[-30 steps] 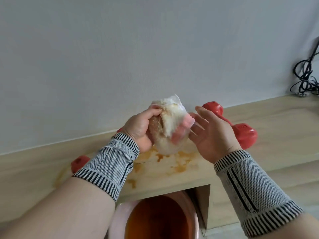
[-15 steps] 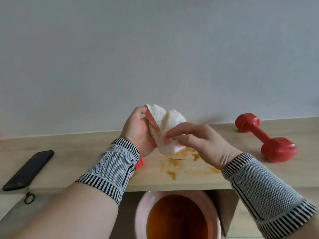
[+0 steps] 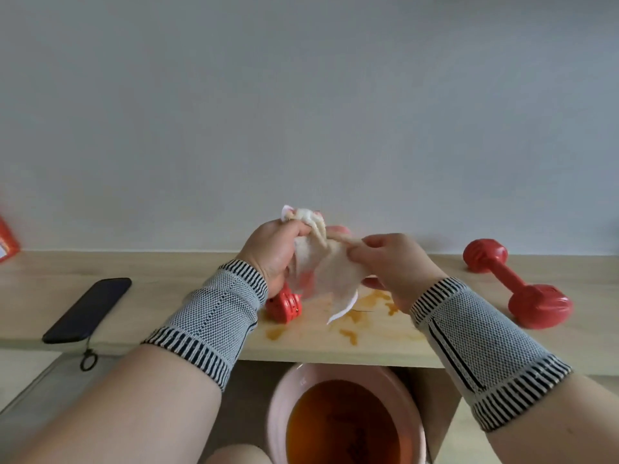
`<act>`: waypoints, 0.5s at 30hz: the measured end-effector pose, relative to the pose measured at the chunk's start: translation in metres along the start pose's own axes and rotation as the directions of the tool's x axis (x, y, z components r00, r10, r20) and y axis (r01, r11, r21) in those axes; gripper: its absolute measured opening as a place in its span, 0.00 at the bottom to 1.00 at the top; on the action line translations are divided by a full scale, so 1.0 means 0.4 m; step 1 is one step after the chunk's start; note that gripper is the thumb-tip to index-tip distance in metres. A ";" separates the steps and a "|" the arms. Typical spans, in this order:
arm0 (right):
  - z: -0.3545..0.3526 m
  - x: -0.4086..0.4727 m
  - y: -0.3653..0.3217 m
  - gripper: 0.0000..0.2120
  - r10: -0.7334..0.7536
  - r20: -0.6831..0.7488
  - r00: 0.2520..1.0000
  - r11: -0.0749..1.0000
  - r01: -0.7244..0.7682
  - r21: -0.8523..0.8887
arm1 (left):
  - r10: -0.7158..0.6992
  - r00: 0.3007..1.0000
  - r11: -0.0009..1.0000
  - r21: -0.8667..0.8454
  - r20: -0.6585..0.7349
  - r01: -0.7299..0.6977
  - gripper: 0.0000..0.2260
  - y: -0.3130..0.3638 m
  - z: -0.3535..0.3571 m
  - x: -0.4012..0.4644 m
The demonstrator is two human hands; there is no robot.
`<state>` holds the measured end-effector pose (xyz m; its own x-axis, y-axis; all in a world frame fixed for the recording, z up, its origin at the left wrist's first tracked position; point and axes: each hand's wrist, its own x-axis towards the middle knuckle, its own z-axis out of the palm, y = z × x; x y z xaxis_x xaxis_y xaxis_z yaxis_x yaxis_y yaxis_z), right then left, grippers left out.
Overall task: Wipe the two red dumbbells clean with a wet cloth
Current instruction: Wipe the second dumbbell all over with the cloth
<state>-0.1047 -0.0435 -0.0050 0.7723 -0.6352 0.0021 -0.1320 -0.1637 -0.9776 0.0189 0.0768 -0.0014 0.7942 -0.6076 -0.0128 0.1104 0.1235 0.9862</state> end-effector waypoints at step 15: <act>-0.068 0.016 -0.020 0.06 -0.060 0.119 0.991 0.896 0.001 0.444 | -0.036 0.976 0.994 0.090 -0.215 0.056 0.06 0.043 -0.182 -0.009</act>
<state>-0.1153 -0.0668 0.0086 0.8472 -0.5302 0.0356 0.1584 0.1880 -0.9693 0.0615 0.1384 0.0036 0.8997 -0.4286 -0.0832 0.1006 0.0180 0.9948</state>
